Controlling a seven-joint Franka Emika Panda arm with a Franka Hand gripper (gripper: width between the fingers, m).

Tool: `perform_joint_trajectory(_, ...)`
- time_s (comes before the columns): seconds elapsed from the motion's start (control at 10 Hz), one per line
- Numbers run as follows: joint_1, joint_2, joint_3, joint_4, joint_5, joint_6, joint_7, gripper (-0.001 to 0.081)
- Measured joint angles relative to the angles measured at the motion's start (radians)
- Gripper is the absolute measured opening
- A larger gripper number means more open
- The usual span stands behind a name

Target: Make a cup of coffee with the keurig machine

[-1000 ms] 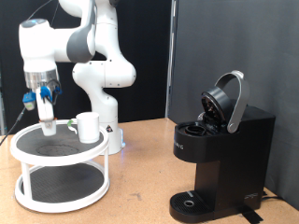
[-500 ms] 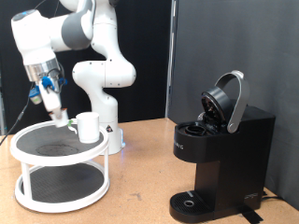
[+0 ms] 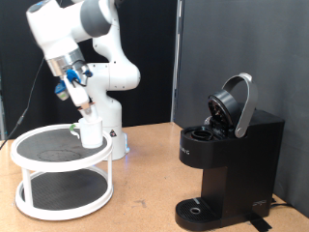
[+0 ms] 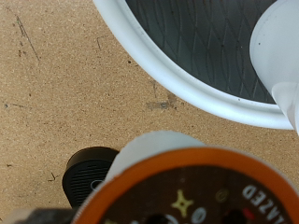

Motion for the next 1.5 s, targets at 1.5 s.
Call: perform_joint_trajectory(1.5,0.135,0.081,0.049,0.148,0.533,-0.143,0.012,0.0388)
